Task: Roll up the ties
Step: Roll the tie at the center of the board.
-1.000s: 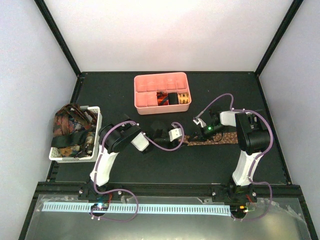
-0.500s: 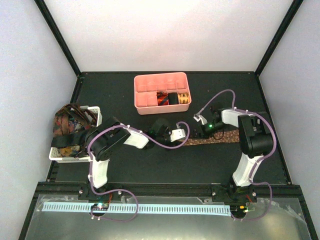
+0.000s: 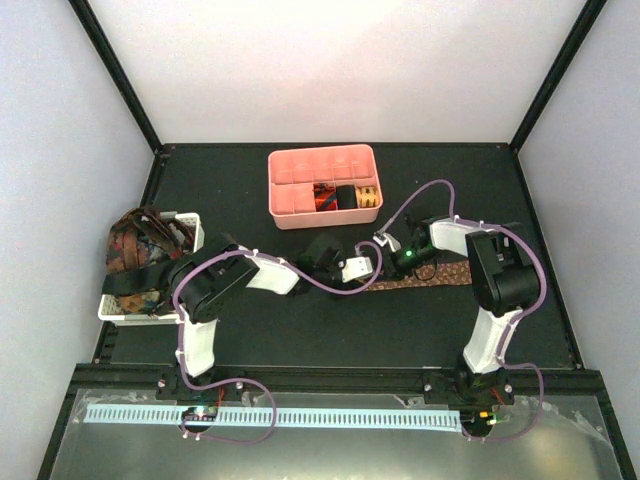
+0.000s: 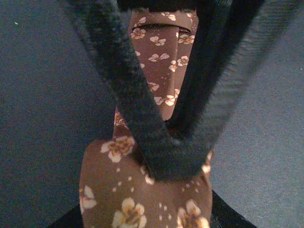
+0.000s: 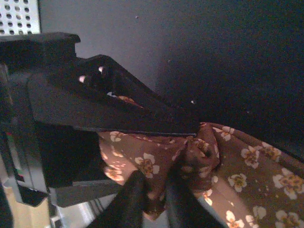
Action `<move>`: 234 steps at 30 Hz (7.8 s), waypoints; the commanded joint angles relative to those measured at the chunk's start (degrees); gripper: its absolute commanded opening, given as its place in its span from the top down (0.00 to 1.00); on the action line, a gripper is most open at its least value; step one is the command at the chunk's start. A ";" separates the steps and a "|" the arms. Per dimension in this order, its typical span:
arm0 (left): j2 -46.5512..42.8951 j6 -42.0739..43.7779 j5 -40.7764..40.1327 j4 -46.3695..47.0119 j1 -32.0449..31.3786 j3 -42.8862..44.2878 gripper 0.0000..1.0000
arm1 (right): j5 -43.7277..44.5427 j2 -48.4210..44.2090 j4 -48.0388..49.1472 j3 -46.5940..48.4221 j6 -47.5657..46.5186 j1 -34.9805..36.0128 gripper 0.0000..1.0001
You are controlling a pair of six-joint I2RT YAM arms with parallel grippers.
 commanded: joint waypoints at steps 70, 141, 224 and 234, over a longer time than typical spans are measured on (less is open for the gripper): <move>3.00 2.12 -2.41 -7.96 -0.08 -0.38 0.61 | 1.14 0.77 -1.62 0.45 -1.45 -2.65 0.98; 4.21 -6.61 9.70 29.51 2.38 -10.83 0.21 | 9.08 6.38 -0.49 -0.98 -0.60 -4.96 0.98; 7.77 -8.90 9.76 21.62 0.36 0.50 0.08 | 11.81 1.84 1.75 -1.77 -2.32 -5.73 0.98; 6.93 -5.40 1.84 10.75 -0.32 1.84 0.50 | 6.05 1.80 2.06 -1.39 -2.19 -5.40 0.98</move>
